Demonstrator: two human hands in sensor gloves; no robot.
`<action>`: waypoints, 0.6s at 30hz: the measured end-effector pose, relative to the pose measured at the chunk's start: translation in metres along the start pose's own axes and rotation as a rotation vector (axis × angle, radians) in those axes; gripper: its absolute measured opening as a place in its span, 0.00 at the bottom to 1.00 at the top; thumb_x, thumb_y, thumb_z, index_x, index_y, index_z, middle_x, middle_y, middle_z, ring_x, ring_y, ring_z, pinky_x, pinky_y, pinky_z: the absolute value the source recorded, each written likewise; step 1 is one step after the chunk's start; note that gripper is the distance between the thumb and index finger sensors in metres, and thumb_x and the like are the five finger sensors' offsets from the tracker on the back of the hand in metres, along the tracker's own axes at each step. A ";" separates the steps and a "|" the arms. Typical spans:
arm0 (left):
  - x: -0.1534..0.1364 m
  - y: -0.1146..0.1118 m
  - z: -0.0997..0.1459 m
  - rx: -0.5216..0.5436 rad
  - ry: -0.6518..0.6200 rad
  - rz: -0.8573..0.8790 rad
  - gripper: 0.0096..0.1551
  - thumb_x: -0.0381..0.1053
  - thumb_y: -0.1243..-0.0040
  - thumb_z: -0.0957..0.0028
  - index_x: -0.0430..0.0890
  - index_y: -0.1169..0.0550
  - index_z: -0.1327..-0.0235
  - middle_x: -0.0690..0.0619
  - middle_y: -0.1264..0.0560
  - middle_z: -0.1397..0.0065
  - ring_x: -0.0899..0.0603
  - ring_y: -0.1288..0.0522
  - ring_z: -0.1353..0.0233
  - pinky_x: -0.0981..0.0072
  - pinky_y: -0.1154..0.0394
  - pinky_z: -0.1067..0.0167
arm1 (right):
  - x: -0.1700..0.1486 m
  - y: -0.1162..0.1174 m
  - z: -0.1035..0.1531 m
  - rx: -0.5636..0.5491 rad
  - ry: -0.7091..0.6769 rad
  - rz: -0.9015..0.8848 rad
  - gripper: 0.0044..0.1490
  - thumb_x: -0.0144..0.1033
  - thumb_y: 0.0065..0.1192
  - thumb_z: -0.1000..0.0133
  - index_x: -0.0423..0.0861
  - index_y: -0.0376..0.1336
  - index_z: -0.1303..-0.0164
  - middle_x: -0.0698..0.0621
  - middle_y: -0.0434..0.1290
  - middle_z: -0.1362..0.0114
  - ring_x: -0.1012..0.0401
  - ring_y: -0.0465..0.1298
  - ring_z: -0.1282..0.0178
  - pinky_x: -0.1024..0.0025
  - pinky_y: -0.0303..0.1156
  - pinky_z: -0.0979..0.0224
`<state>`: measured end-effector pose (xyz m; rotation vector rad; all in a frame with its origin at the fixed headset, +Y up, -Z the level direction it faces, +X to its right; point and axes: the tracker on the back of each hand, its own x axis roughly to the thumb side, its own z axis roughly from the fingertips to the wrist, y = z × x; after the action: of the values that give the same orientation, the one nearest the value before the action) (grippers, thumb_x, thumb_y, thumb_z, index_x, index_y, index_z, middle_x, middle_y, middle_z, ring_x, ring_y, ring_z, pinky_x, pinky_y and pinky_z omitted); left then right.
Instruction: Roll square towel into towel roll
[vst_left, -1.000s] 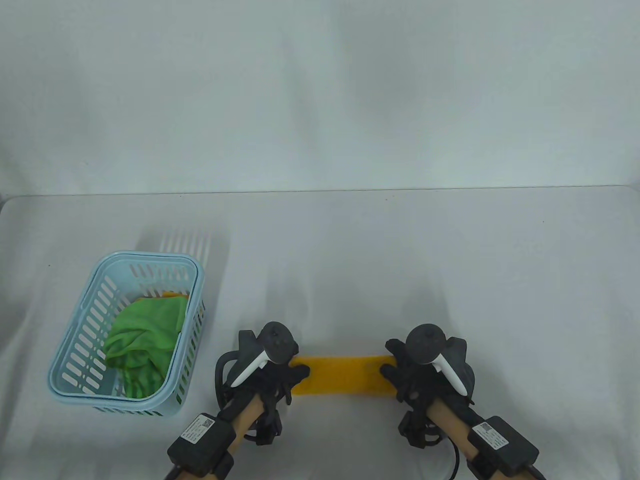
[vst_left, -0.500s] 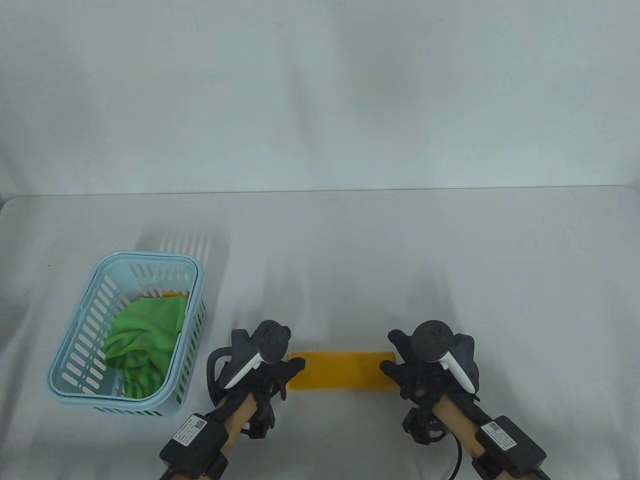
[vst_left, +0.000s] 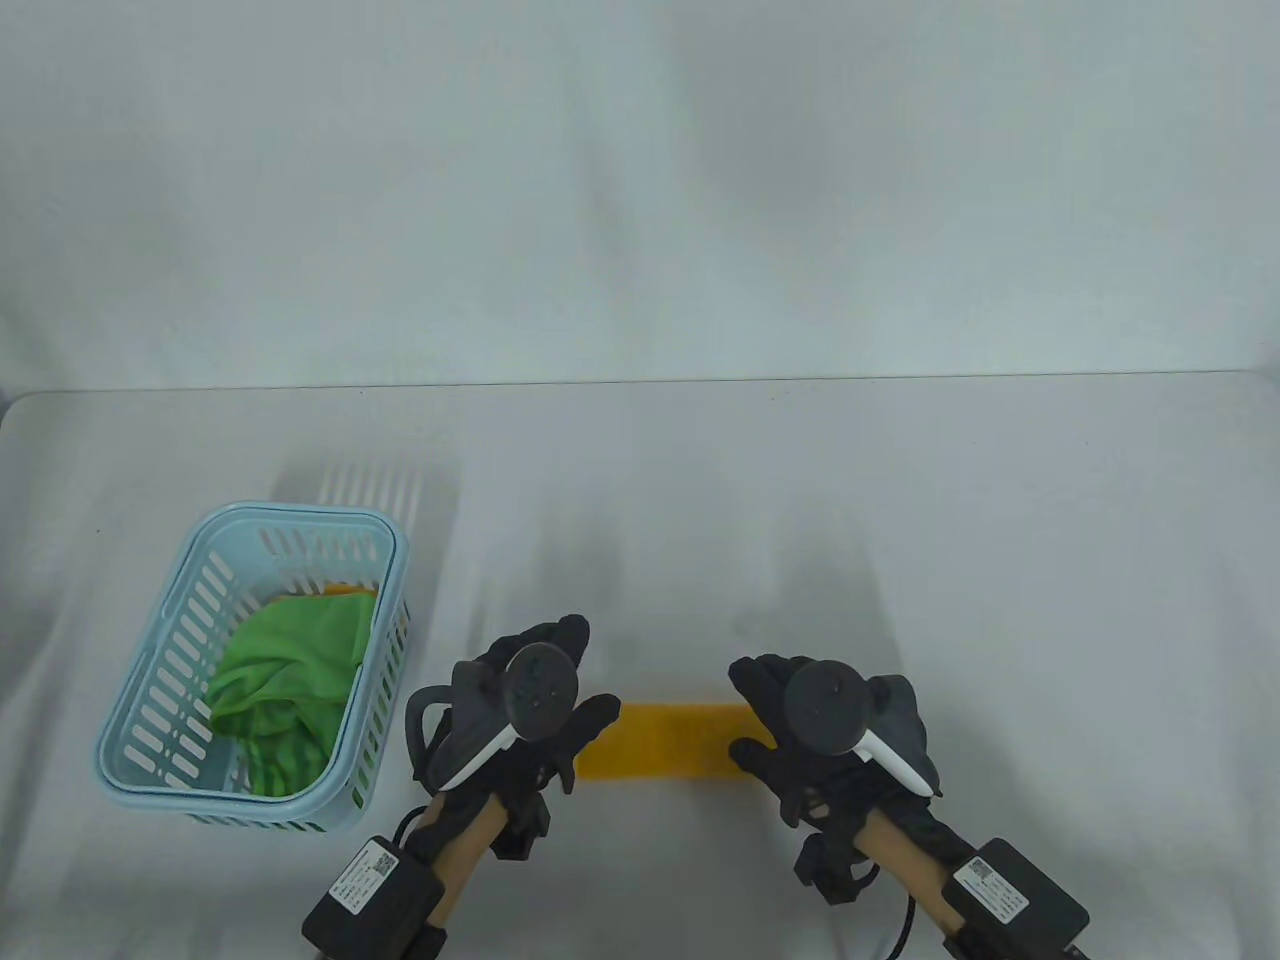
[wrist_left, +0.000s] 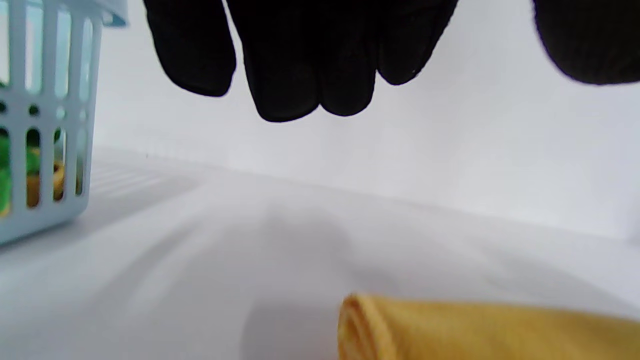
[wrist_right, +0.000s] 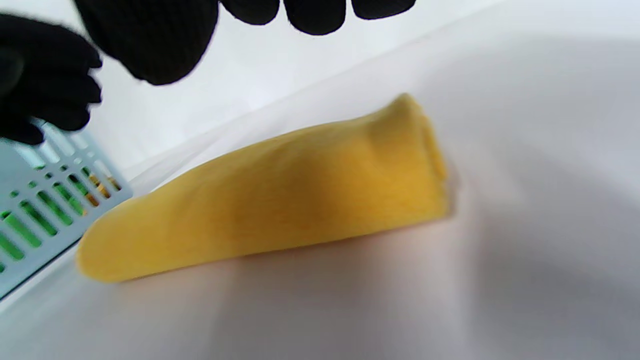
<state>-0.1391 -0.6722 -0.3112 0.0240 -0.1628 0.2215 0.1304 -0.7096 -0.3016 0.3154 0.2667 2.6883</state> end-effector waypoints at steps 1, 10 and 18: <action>0.000 0.004 0.002 0.018 -0.004 0.001 0.51 0.72 0.41 0.66 0.56 0.36 0.25 0.54 0.31 0.22 0.40 0.27 0.24 0.41 0.32 0.29 | 0.007 0.002 -0.002 0.020 -0.008 0.024 0.49 0.56 0.64 0.60 0.62 0.47 0.29 0.58 0.52 0.19 0.50 0.51 0.15 0.40 0.49 0.19; -0.003 0.011 0.009 0.038 -0.015 0.023 0.51 0.72 0.41 0.65 0.56 0.36 0.25 0.54 0.31 0.22 0.40 0.27 0.24 0.41 0.32 0.29 | 0.038 0.041 -0.040 0.191 0.016 0.268 0.54 0.60 0.66 0.63 0.61 0.46 0.28 0.59 0.50 0.19 0.51 0.50 0.15 0.40 0.48 0.19; -0.004 0.013 0.009 0.047 -0.019 0.025 0.51 0.71 0.41 0.65 0.56 0.36 0.25 0.54 0.31 0.22 0.40 0.27 0.24 0.41 0.31 0.29 | 0.044 0.064 -0.053 0.227 0.067 0.434 0.55 0.55 0.71 0.65 0.57 0.48 0.29 0.57 0.55 0.22 0.52 0.57 0.20 0.41 0.51 0.19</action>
<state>-0.1477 -0.6610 -0.3028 0.0708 -0.1765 0.2504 0.0532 -0.7552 -0.3292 0.3891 0.5867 3.1035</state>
